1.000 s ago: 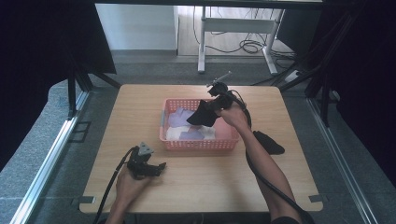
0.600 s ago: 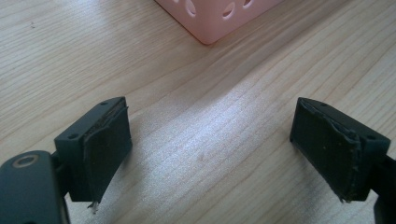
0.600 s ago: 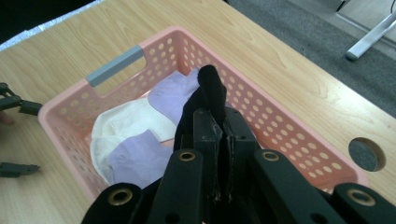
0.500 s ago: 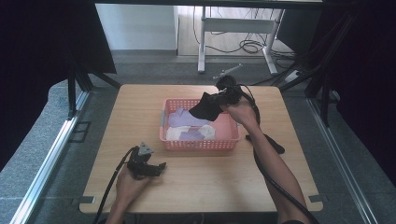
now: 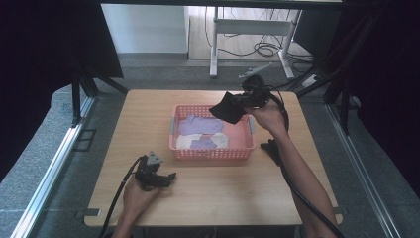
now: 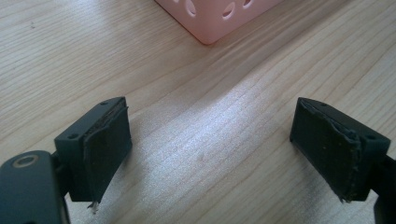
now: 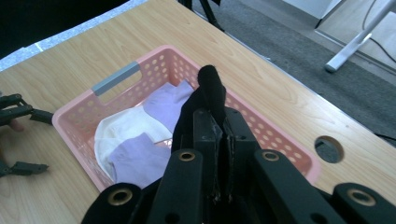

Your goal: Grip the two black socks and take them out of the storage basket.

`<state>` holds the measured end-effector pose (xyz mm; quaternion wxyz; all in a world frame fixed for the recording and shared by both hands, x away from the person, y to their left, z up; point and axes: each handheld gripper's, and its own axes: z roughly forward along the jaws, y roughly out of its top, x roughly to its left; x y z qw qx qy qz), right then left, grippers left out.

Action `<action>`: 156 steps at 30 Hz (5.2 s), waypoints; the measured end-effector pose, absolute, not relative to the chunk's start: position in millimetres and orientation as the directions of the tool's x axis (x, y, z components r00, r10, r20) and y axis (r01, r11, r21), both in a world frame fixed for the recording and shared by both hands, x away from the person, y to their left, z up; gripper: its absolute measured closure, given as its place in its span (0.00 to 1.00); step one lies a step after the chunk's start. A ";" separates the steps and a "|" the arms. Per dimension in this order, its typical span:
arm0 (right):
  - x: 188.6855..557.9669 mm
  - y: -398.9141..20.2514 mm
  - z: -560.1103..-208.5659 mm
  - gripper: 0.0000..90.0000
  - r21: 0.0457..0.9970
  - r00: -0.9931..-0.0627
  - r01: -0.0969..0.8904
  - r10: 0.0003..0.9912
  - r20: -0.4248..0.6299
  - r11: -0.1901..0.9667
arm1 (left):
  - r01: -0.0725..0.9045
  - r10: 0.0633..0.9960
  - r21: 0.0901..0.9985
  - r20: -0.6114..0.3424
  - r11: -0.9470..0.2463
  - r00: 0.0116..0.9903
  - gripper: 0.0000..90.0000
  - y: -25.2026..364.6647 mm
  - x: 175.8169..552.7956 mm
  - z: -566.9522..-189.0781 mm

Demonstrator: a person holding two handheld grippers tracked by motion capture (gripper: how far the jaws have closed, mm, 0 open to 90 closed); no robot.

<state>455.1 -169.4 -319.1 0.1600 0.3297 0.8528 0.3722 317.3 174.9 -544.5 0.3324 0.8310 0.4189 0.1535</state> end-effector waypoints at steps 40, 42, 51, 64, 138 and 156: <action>428.7 -319.0 -383.2 0.95 0.683 -0.498 0.631 0.867 -0.008 0.369 | 0.595 0.799 0.681 -0.026 -0.426 0.601 0.14 174.7 317.0 -544.6; 429.5 -319.9 -394.5 0.95 0.671 -0.494 0.642 0.870 -0.009 0.372 | 0.596 0.799 0.681 -0.027 -0.425 0.601 0.14 174.6 317.0 -544.6; 433.8 -315.8 -448.6 0.95 0.598 -0.485 0.695 0.874 -0.020 0.399 | 0.597 0.801 0.684 -0.030 -0.420 0.598 0.14 174.3 316.9 -544.8; 439.3 -318.2 -497.2 0.93 0.544 -0.459 0.741 0.888 -0.015 0.393 | 0.595 0.800 0.684 -0.028 -0.421 0.599 0.14 174.3 316.9 -544.8; 333.9 -234.9 -472.5 0.16 0.666 -0.709 0.521 0.705 -0.010 0.534 | 0.596 0.801 0.683 -0.027 -0.422 0.599 0.14 174.2 316.7 -544.7; 327.2 -222.8 -506.0 0.16 0.636 -0.728 0.530 0.686 0.002 0.561 | 0.595 0.801 0.684 -0.027 -0.422 0.599 0.14 174.1 316.6 -544.8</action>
